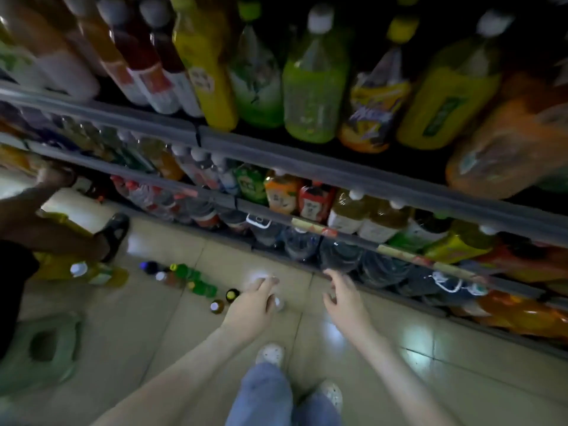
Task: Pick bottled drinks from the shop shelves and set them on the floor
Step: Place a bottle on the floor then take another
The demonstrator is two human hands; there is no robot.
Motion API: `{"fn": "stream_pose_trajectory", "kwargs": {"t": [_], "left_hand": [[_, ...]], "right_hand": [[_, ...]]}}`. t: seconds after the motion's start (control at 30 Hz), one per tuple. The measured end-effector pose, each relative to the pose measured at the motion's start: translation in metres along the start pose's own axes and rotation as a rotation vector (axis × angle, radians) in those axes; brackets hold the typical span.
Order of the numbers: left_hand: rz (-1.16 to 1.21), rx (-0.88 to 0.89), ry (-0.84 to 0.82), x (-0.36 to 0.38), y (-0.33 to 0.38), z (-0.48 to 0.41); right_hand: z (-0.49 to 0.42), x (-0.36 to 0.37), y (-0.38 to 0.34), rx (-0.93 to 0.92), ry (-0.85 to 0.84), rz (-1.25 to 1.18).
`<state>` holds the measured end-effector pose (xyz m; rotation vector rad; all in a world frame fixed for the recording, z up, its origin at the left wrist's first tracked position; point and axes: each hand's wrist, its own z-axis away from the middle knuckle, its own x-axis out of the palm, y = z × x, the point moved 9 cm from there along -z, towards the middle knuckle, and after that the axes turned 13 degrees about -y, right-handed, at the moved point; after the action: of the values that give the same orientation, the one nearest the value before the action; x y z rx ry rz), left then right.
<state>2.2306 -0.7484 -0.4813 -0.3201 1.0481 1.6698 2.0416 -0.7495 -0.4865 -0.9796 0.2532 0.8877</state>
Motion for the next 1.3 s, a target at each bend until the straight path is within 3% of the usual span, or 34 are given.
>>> {"fn": "stream_pose_trajectory", "kwargs": {"t": [0.17,0.4,0.53,0.63,0.73,0.87,1.07,1.3], "left_hand": [[0.032,-0.142,-0.126,0.096,-0.133,-0.058],[0.172,-0.244,-0.066,0.235,-0.284,-0.152],[0.264,-0.290,-0.048,0.291,-0.341,-0.184],[0.255,-0.282,-0.046,0.302,-0.354,-0.194],[0.270,-0.288,-0.064,0.291,-0.339,-0.189],[0.212,-0.238,-0.179,0.256,-0.281,-0.160],[0.141,0.013,-0.307,0.154,-0.124,-0.094],[0.170,0.313,-0.263,0.002,0.067,-0.010]], "right_hand": [[-0.084,0.146,0.070,0.133,-0.180,0.107],[-0.251,0.348,0.159,0.144,-0.392,0.336],[-0.327,0.407,0.194,0.083,-0.400,0.508],[-0.351,0.420,0.213,0.062,-0.353,0.433],[-0.331,0.403,0.209,0.133,-0.310,0.226],[-0.253,0.342,0.155,0.058,-0.258,0.397],[-0.104,0.170,0.044,-0.013,0.012,0.197],[0.061,-0.037,-0.056,-0.066,0.306,-0.046]]}}
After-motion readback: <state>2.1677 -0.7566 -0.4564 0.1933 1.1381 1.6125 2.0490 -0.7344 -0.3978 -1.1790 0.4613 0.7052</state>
